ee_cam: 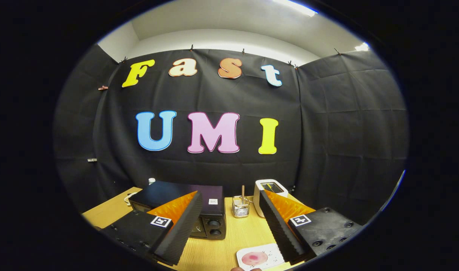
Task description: Open the toaster oven, put the food inside, and close the toaster oven door.
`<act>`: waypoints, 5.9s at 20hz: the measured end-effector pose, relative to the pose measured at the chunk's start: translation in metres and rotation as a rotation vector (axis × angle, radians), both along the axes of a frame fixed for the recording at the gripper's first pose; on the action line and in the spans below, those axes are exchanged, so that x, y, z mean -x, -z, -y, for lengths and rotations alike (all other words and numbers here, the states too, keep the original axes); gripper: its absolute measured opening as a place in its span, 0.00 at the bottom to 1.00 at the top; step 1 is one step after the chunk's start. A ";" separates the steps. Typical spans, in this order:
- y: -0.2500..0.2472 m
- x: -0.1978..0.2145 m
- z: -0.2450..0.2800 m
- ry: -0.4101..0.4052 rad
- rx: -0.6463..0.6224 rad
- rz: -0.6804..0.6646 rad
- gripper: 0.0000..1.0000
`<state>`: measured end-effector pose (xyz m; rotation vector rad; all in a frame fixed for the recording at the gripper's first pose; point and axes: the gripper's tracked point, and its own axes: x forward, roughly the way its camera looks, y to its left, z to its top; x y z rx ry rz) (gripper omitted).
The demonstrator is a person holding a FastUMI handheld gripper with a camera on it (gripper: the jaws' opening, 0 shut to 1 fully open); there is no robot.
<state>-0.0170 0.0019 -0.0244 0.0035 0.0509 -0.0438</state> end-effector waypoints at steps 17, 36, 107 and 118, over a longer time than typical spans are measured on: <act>0.025 -0.022 -0.107 -0.120 -0.068 -0.108 0.98; 0.156 -0.104 -0.203 -0.093 -0.051 -0.357 0.98; 0.239 0.015 0.159 -0.206 -0.063 -0.806 0.99; 0.327 0.030 0.180 -0.249 -0.082 -1.037 0.99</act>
